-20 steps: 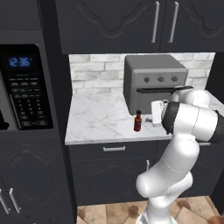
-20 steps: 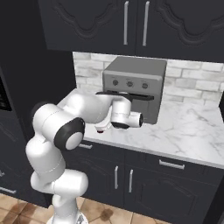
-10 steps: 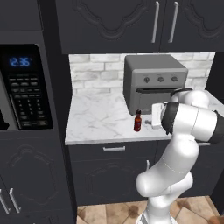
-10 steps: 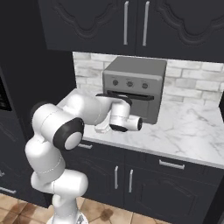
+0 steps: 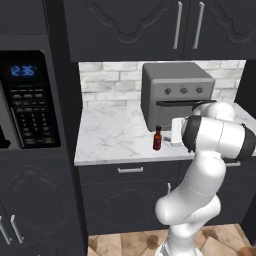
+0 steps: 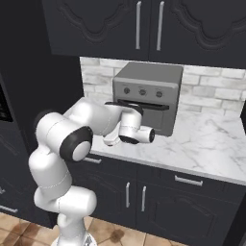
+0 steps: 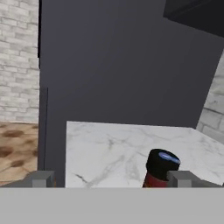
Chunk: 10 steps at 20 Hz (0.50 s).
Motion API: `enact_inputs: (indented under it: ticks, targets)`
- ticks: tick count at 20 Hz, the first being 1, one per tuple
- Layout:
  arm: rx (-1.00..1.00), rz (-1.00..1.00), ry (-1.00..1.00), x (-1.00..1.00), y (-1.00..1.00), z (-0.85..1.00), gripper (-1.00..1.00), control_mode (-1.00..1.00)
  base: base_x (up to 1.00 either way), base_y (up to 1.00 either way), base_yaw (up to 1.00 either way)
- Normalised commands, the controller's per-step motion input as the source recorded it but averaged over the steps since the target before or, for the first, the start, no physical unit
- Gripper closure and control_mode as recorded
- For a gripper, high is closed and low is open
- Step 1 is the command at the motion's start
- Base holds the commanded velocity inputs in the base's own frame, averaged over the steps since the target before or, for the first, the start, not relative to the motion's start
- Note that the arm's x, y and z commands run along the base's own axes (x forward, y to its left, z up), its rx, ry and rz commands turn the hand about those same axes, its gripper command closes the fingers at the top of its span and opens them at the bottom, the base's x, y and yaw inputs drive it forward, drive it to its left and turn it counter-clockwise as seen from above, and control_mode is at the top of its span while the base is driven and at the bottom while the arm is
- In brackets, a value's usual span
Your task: Place the mayonnaise and condiment bottle from the counter to the top shelf of the fridge. If the existing items in the fridge are on the top shelf, move them to other shelves.
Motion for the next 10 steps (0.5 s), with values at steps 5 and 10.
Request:
enact_inputs:
  ticks: [5,10]
  targets:
    - [0.00,0.00,0.00,0.16,0.05,-0.02,-1.00,-1.00,0.00,0.00,0.00]
    - [0.00,0.00,0.00,0.10,0.10,-0.09,-1.00,-1.00,0.00,0.00,0.00]
